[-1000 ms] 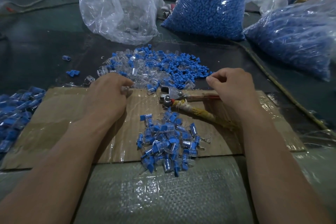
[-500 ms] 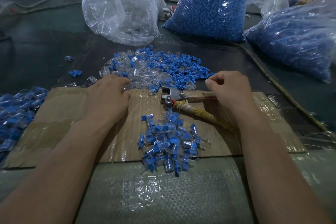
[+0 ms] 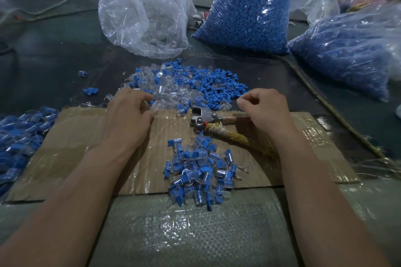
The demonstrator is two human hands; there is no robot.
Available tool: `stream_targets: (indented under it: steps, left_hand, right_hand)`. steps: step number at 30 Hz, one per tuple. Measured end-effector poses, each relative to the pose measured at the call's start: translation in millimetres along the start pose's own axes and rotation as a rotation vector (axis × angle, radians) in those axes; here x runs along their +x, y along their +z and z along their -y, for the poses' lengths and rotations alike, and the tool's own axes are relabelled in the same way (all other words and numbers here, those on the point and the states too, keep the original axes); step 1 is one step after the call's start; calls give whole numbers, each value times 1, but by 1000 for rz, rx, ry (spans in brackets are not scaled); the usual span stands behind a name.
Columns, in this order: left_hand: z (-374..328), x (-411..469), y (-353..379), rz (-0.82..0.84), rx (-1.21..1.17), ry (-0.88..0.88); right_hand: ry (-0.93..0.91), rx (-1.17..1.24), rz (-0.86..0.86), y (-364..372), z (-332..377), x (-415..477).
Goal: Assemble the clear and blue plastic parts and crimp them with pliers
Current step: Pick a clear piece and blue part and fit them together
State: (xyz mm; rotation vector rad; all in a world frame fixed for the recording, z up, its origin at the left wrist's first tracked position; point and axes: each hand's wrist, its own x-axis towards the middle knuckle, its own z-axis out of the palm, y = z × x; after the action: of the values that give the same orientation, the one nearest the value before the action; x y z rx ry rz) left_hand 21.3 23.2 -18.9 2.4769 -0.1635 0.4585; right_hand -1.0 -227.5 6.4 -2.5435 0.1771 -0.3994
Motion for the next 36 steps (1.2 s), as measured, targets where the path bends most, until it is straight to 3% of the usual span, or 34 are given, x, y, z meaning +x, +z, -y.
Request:
stream_targets:
  steps: [3, 10, 18, 23, 26, 30, 33, 36]
  left_hand:
    - [-1, -1, -1, -58, -17, -20]
    - [-17, -10, -7, -70, -308, -13]
    - [-28, -15, -9, 167, -695, -158]
    - [-29, -16, -11, 308, -941, -243]
    - [-30, -15, -10, 334, -1045, -269]
    - [-31, -15, -11, 350, -1228, -341]
    - [-31, -14, -12, 370, -1262, -350]
    - [-32, -13, -11, 387, -1282, -344]
  right_hand:
    - [-41, -11, 71, 0, 9, 3]
    - [-132, -153, 257, 10, 30, 23]
    - [-169, -227, 284, 32, 34, 33]
    - [-192, -208, 192, 33, 30, 33]
    - [-178, -54, 125, 24, 29, 27]
    - [-77, 443, 38, 13, 37, 9]
    - [-67, 672, 98, 11, 48, -8]
    - [-135, 739, 179, 12, 58, -18]
